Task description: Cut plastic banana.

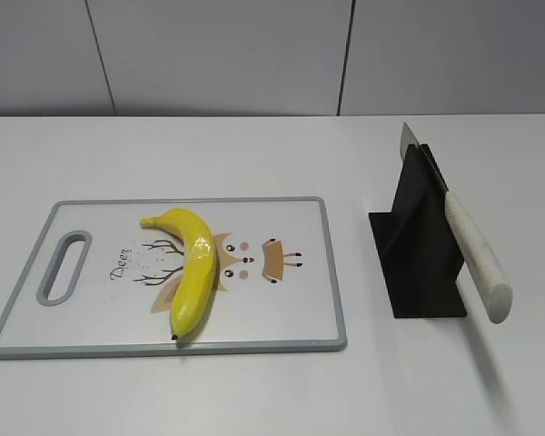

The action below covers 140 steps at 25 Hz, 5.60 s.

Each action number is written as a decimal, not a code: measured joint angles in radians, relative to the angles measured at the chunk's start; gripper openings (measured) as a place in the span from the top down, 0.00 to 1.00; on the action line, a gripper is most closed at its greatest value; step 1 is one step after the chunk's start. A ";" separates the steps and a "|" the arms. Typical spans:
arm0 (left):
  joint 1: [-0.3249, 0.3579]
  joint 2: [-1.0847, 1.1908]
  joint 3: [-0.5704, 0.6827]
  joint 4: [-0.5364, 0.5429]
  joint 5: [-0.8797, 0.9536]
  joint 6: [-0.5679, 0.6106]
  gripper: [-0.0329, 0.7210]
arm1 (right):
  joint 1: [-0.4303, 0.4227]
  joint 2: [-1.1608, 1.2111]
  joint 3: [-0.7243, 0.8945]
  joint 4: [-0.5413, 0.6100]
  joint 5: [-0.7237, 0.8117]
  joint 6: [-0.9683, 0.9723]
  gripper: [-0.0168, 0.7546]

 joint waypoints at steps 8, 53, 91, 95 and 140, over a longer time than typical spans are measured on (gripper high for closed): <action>0.000 0.000 0.000 0.000 0.000 0.000 0.27 | 0.147 0.211 -0.056 0.035 0.009 0.028 0.39; 0.000 0.000 0.000 0.001 0.000 0.000 0.29 | 0.399 0.956 -0.187 -0.073 -0.115 0.349 0.77; -0.002 0.988 -0.575 -0.272 -0.043 0.700 0.14 | 0.400 1.116 -0.653 0.027 0.036 -0.616 0.77; -0.046 1.188 -0.730 -0.323 0.022 0.823 0.14 | 0.406 1.176 -0.695 0.137 0.034 -0.807 0.77; -0.277 1.920 -0.901 -0.288 -0.047 1.026 0.93 | 0.518 1.526 -0.850 0.123 0.069 -1.013 0.76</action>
